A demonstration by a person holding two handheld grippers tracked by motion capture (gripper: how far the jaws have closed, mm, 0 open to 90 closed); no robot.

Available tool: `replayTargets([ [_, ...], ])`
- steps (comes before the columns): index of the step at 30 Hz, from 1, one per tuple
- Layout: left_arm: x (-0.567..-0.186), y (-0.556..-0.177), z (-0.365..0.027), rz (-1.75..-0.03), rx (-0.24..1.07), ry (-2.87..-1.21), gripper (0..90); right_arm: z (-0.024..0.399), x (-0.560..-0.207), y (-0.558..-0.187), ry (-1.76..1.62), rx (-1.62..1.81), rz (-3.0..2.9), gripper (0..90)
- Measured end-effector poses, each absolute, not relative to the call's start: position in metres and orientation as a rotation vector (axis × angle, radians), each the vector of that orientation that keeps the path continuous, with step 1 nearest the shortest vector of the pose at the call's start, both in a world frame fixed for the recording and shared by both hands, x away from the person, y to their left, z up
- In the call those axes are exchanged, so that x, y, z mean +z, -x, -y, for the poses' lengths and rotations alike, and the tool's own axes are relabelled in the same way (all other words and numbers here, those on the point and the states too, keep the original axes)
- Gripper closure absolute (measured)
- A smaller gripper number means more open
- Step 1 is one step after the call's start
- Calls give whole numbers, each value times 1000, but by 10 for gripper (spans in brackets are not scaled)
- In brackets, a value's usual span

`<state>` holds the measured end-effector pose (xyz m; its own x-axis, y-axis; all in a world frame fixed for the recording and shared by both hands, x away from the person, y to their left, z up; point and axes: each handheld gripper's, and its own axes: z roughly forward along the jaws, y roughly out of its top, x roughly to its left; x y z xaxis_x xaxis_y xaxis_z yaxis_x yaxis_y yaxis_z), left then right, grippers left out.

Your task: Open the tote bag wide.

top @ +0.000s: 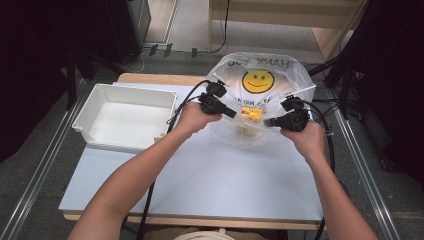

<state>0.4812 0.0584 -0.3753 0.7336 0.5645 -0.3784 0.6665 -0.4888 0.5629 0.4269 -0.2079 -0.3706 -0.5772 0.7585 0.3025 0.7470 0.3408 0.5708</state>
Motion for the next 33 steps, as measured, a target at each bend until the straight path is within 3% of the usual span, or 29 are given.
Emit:
replayTargets([
  [14, -396, -480, -62, -928, -192, -2214, 900, 216, -398, -426, -1517, 1107, -2528, 900],
  [28, -369, -490, -62, -900, -155, -2126, 900, 208, -414, -422, -1532, 1098, -2537, 900],
  [33, -379, -498, -56, -920, -125, -2121, 900, 210, -415, -420, -1537, 1118, -2529, 900],
])
